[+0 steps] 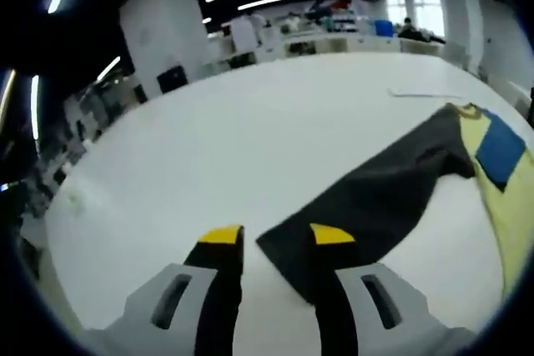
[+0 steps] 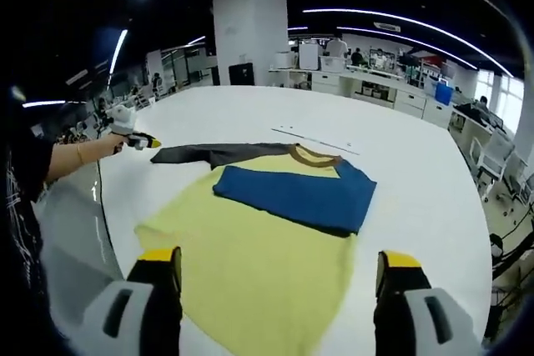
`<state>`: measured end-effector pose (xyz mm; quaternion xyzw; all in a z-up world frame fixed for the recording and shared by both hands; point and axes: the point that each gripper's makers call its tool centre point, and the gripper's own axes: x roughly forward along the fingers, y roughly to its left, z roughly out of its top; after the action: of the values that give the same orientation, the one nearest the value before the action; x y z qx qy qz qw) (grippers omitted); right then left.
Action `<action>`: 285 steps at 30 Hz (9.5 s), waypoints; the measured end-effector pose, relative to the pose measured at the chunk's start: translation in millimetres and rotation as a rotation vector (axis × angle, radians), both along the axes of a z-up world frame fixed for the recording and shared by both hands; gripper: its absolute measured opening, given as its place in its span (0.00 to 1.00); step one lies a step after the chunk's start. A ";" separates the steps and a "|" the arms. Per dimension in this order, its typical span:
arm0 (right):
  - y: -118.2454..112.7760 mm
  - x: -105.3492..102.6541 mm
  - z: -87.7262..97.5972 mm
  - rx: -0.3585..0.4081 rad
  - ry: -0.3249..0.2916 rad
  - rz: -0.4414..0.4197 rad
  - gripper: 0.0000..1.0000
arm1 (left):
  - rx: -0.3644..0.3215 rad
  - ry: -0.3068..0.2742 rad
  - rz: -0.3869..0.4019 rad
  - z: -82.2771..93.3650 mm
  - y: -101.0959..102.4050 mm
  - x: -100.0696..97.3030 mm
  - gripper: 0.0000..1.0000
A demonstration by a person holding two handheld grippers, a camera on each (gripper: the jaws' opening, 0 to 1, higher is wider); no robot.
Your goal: Fold the garment on the visible template until the final outline fits inside the template.
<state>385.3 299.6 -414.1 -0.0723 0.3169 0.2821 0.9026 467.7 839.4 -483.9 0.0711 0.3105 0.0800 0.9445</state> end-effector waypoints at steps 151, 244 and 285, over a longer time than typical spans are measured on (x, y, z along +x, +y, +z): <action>10.1 -48.6 -22.4 0.042 0.045 0.032 0.99 | -0.229 -0.129 -0.370 77.3 -230.4 80.6 0.00; -0.8 -56.9 -44.2 0.099 0.099 -0.039 0.99 | -0.314 -0.079 -0.946 53.6 -522.0 29.5 0.00; -19.2 -39.7 -49.4 0.098 0.104 -0.062 0.99 | -0.322 -0.112 -0.982 65.3 -493.5 22.0 0.82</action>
<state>345.6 280.4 -463.5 -0.0034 0.3512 0.2727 0.8957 489.7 345.9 -418.7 0.0580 0.1981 -0.4178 0.8848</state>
